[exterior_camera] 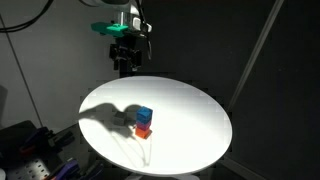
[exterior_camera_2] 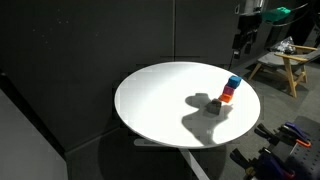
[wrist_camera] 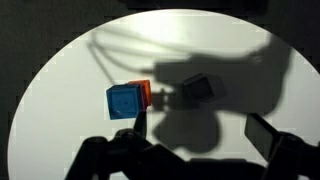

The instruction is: Put the blue block on the pink block

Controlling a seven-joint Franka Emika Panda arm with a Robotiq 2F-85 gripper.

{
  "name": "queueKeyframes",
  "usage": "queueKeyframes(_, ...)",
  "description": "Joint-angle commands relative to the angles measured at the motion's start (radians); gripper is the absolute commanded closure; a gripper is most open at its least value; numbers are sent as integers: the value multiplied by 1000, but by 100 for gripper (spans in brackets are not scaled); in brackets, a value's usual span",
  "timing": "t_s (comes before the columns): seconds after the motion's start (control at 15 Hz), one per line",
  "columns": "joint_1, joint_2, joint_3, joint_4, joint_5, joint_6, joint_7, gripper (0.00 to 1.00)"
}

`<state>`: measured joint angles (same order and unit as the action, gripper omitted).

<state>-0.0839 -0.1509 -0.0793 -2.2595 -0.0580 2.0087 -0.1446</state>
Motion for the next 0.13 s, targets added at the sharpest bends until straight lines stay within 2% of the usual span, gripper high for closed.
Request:
queueKeyframes(0.0,4,0,-4,2,0,-2,1,0)
queueKeyframes(0.07,4,0,-4,2,0,-2,1,0)
